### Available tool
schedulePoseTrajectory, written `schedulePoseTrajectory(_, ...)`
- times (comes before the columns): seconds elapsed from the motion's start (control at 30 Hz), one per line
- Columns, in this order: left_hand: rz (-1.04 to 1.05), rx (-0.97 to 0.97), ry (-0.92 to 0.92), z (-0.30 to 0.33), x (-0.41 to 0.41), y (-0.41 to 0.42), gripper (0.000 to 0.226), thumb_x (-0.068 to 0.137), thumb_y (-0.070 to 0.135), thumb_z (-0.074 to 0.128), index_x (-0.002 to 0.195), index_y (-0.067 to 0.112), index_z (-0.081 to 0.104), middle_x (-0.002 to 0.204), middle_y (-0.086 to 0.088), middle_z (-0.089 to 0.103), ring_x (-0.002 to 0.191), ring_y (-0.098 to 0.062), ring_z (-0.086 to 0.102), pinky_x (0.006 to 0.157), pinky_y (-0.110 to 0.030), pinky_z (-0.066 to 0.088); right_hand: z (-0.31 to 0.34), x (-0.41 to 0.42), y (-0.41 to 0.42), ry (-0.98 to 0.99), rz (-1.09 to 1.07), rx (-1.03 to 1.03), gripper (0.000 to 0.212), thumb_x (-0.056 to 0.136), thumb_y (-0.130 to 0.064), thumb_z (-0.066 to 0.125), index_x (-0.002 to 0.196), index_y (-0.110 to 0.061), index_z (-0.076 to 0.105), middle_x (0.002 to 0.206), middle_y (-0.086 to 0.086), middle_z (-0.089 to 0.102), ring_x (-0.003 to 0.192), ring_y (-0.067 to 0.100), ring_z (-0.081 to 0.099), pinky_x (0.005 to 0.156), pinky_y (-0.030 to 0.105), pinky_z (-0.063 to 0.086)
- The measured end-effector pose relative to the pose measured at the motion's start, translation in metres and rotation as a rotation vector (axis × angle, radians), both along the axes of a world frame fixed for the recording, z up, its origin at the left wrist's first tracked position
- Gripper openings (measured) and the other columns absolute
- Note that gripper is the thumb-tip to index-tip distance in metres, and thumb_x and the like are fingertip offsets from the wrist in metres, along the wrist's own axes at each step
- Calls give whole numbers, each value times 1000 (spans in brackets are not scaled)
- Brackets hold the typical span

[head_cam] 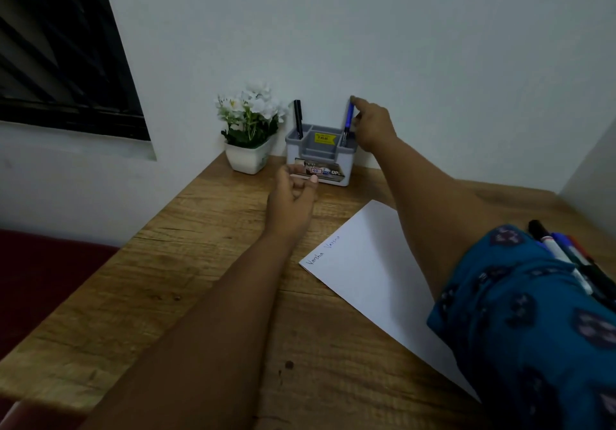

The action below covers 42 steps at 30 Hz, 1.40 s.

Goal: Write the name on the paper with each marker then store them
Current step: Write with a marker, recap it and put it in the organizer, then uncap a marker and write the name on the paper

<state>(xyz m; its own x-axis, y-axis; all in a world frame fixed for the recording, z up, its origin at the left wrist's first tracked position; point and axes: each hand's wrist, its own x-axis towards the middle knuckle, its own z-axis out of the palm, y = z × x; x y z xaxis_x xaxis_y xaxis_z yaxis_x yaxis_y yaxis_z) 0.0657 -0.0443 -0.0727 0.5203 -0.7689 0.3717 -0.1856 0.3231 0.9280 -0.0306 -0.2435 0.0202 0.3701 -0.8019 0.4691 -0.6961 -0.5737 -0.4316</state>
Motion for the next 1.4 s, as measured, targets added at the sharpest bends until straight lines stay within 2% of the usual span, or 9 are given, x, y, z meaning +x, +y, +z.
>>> schedulePoseTrajectory(0.17,7,27,-15,6,-3,6,20,95,24,57,113,20,49,86,2,62,73,-14,63,63,-36,54,13,-29,26,-120,46,77,65,93,9,41,152,-16,31,128,13,60,103,19,55,86,20,41)
schedulePoseTrajectory(0.3,38,18,-216,18,-9,14,14,93,24,59,106,20,54,85,14,58,65,12,54,56,-5,42,23,-89,63,-244,4,52,43,94,4,41,127,-15,61,114,12,67,91,15,57,72,15,44)
schedulePoseTrajectory(0.43,5,-2,-564,19,-30,26,9,94,30,58,88,23,60,92,8,57,80,4,54,64,-11,39,11,-170,98,56,-258,89,20,90,-3,62,106,-5,74,115,14,69,108,26,63,90,17,42)
schedulePoseTrajectory(0.57,-47,57,-727,21,-55,34,22,93,32,57,95,11,64,101,-4,58,92,-13,50,68,-22,36,-2,-225,126,377,-528,351,28,88,-5,64,116,1,67,124,20,63,115,33,59,103,36,45)
schedulePoseTrajectory(0.7,-59,33,-761,26,-69,36,18,92,31,59,93,14,64,98,-1,57,99,-21,52,75,-28,38,-19,-246,144,343,-567,311,26,91,-15,64,112,0,68,118,20,65,109,34,61,92,35,49)
schedulePoseTrajectory(0.87,-34,28,-766,24,-66,40,16,90,30,62,91,14,64,96,-1,58,98,-24,54,78,-34,42,-39,-241,149,270,-565,264,25,95,-20,59,80,-1,63,85,18,62,80,30,58,68,29,41)
schedulePoseTrajectory(1.03,-12,33,-773,21,-58,39,16,89,28,63,92,13,66,94,3,56,94,-18,52,72,-30,40,-45,-232,147,349,-550,249,44,96,-29,58,59,-10,41,63,8,49,64,22,47,66,31,39)
schedulePoseTrajectory(1.17,-57,47,-735,21,-60,36,19,92,27,61,101,11,66,102,-3,61,92,-17,57,75,-32,48,-39,-215,151,299,-446,251,33,99,-27,49,73,-7,53,92,17,66,79,29,57,67,28,37)
schedulePoseTrajectory(1.4,-266,33,-383,31,-73,41,24,99,36,47,109,17,58,81,3,66,59,-7,63,53,-24,50,-39,-148,203,31,226,32,14,102,-20,43,110,-18,55,94,-6,55,79,13,52,62,27,38)
